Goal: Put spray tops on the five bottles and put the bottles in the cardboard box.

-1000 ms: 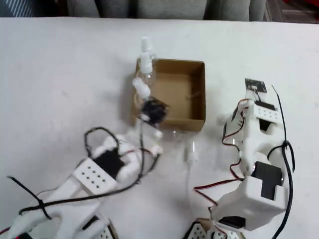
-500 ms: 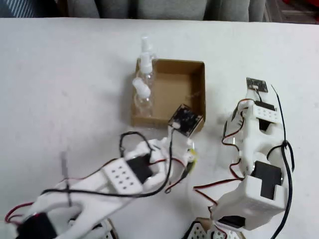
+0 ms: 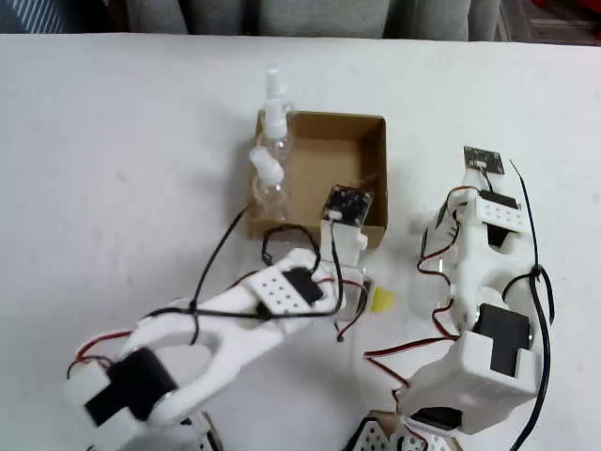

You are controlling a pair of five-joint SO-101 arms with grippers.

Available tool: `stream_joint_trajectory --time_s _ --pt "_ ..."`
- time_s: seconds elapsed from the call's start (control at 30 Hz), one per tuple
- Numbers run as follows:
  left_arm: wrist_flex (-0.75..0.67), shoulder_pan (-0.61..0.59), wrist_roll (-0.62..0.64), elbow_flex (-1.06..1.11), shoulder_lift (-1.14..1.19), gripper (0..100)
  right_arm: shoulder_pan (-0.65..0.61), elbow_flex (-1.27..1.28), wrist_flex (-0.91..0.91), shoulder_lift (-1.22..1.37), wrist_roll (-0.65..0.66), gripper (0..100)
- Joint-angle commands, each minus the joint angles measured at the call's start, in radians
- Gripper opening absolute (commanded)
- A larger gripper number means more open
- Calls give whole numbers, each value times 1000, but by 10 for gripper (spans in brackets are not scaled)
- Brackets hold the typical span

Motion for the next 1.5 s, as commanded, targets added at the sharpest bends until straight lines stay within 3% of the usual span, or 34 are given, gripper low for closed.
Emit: stream_joint_trajectory --time_s 0.0,0.43,0.63,0.7,0.8,0.97,1.1,1.3,1.47 --pt "-26 -13 15 -81 38 290 -12 -21 -19 2 -8 17" --pt "-20 16 11 -140 143 277 -12 -32 -19 25 -8 17" --pt "-26 47 -71 -135 145 5 -7 -54 -12 45 -8 17" --pt "-18 51 -92 -132 142 60 -7 -54 -12 45 -8 17" --pt "-2 58 -100 -132 140 13 -7 -54 -12 45 -8 17" --pt "54 53 -100 -135 130 20 -8 -54 -12 45 -8 17" --pt "64 50 -114 -74 19 20 -12 -51 -10 38 -8 17" --pt "21 51 -284 123 -255 20 -41 -49 -4 36 -8 17" --pt "-48 28 -293 262 -447 21 -62 -48 16 22 -8 16"
